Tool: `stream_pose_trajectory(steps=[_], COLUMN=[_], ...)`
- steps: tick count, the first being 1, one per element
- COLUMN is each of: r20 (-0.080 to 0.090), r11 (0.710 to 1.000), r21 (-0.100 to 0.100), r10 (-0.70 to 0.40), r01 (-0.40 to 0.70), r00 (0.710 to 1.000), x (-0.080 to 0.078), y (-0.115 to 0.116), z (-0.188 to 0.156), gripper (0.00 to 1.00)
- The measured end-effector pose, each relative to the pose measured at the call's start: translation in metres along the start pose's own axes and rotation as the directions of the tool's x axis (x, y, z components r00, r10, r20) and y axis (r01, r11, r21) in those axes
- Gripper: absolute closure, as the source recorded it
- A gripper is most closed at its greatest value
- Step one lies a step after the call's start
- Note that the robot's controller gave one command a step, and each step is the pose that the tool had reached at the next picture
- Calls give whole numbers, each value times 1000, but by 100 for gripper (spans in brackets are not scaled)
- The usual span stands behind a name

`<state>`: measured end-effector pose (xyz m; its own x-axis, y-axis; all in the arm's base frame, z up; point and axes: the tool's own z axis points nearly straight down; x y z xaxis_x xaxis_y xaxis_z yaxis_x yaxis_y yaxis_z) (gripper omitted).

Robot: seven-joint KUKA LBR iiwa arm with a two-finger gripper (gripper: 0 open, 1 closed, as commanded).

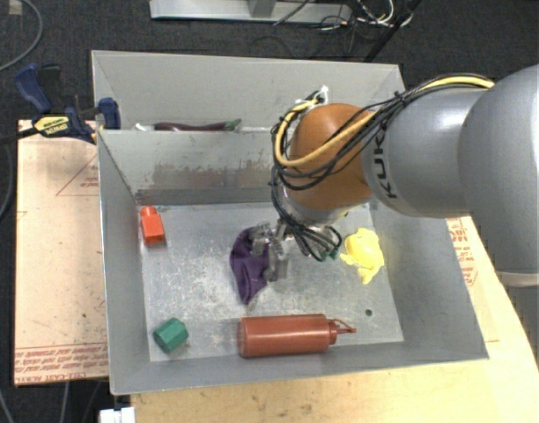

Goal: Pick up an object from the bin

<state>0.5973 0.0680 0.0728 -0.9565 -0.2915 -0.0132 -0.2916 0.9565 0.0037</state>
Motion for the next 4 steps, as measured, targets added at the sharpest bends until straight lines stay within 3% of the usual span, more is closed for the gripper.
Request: stream_pose_trajectory(steps=[1, 2, 3, 4], r20=[0, -2, 3, 3], r11=[1000, 1000, 1000, 1000], r21=[0, 0, -1, -1], r10=[0, -28, -11, -11], r01=[0, 28, 11, 11], r00=[1000, 1000, 1000, 1000], x=[0, 3, 3, 3], y=[0, -2, -3, -3], z=[-1, -38, -114, -114], gripper=[100, 100, 100, 100])
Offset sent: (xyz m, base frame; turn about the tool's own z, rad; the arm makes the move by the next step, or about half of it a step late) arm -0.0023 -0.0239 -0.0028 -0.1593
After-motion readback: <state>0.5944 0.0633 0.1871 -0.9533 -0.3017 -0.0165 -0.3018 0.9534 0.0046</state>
